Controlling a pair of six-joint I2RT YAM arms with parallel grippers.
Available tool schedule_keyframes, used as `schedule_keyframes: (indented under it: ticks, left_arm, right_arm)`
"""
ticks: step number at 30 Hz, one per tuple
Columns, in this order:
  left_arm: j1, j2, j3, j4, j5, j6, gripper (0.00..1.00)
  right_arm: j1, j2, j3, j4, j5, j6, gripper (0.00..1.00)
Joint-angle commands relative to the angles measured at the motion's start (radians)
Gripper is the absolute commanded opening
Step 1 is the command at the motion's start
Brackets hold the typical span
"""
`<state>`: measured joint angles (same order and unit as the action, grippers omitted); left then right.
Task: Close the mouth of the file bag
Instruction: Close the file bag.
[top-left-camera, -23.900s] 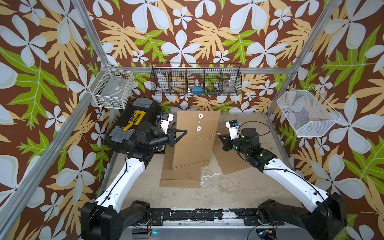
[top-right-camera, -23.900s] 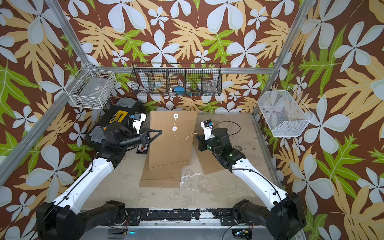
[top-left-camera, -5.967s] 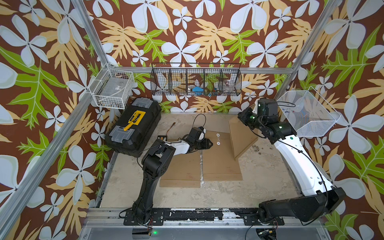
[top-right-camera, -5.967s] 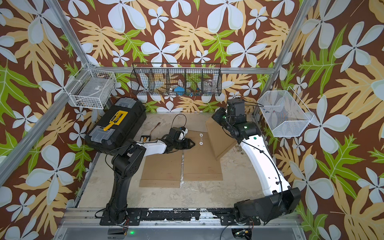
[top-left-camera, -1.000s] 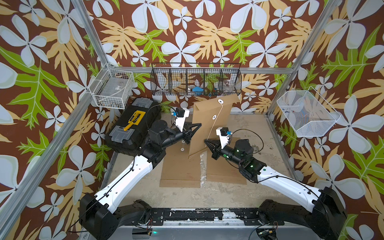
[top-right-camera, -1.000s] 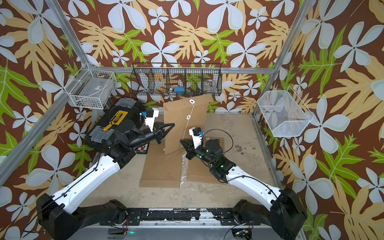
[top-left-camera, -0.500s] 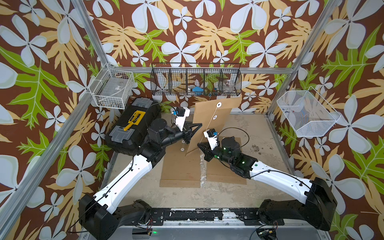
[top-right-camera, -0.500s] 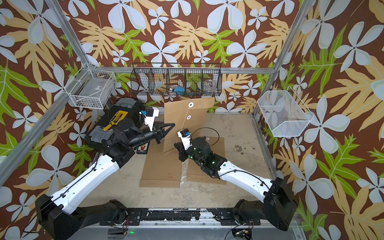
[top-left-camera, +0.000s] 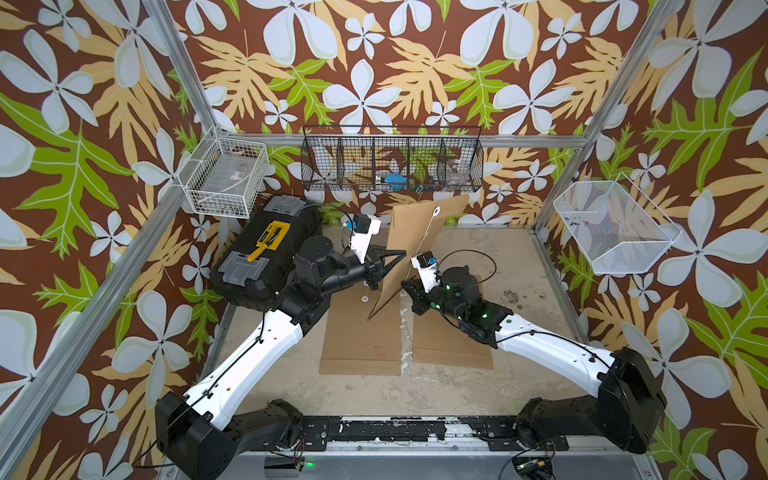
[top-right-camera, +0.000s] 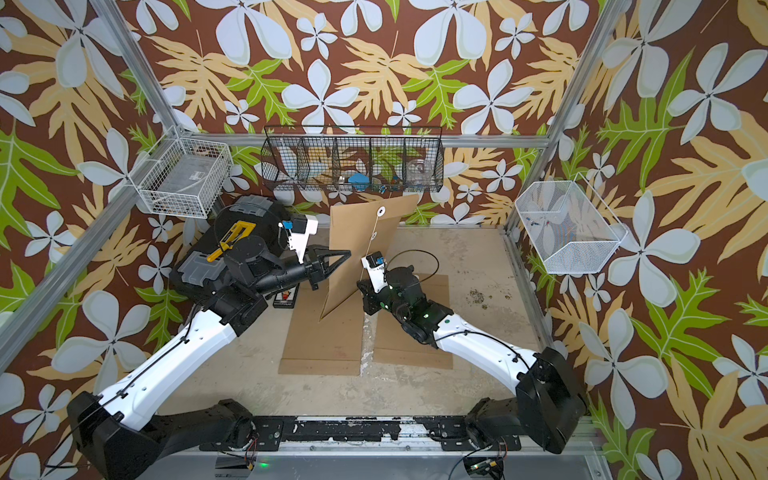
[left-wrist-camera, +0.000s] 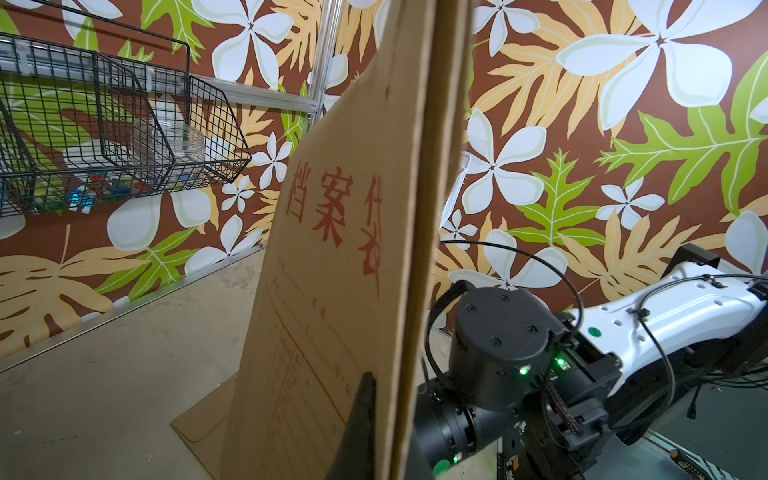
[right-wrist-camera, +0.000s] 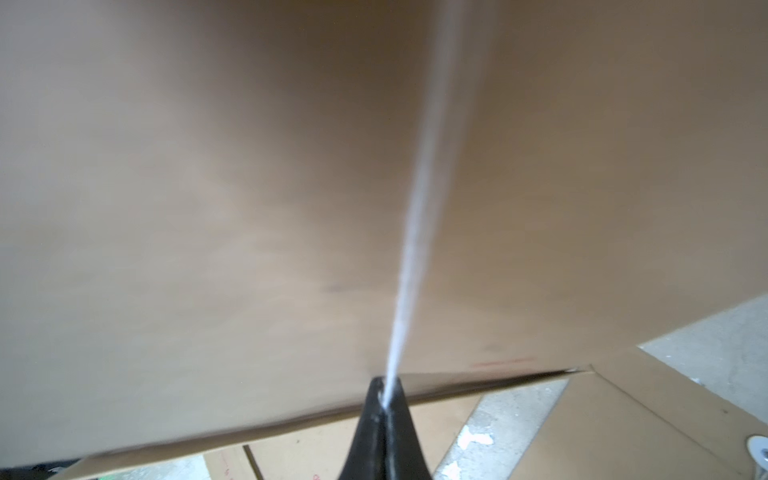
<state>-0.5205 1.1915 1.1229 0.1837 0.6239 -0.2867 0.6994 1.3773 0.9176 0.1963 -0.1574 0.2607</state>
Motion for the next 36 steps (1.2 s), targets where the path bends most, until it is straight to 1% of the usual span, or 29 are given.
schedule_keyframes:
  ticks: [1, 5, 11, 13, 17, 21, 25, 27, 31, 36]
  left_arm:
    - [0.005, -0.013, 0.012, 0.108, 0.043, -0.014, 0.0]
    - [0.027, -0.022, 0.012, 0.112, 0.042, -0.037, 0.0]
    - [0.093, -0.039, 0.007, 0.094, 0.059, -0.061, 0.0]
    - [0.118, -0.04, 0.0, 0.095, 0.072, -0.077, 0.0]
    - [0.138, -0.044, -0.014, 0.091, 0.088, -0.083, 0.0]
    - [0.168, -0.051, -0.032, 0.071, 0.086, -0.078, 0.0]
    - [0.19, -0.055, -0.058, 0.059, 0.08, -0.074, 0.0]
    - [0.191, -0.052, -0.072, 0.064, 0.08, -0.077, 0.0]
    - [0.192, -0.046, -0.087, 0.068, 0.079, -0.082, 0.0]
    - [0.192, -0.049, -0.121, 0.069, 0.077, -0.086, 0.0]
  right_arm:
    - [-0.026, 0.001, -0.002, -0.011, -0.04, -0.016, 0.0]
    - [-0.047, -0.008, -0.008, 0.008, -0.068, -0.039, 0.0]
    - [-0.085, -0.039, -0.02, -0.006, -0.119, -0.062, 0.0]
    - [-0.11, -0.044, -0.025, 0.001, -0.149, -0.047, 0.0]
    - [-0.147, -0.041, -0.009, 0.01, -0.175, 0.0, 0.0]
    - [-0.221, -0.029, 0.03, -0.025, -0.179, 0.07, 0.0]
    - [-0.261, -0.048, 0.059, -0.043, -0.125, 0.104, 0.0]
    - [-0.262, -0.059, 0.086, -0.064, -0.078, 0.1, 0.0]
    - [-0.261, -0.086, 0.104, -0.06, -0.034, 0.108, 0.0]
    - [-0.259, -0.11, 0.148, -0.075, 0.061, 0.09, 0.0]
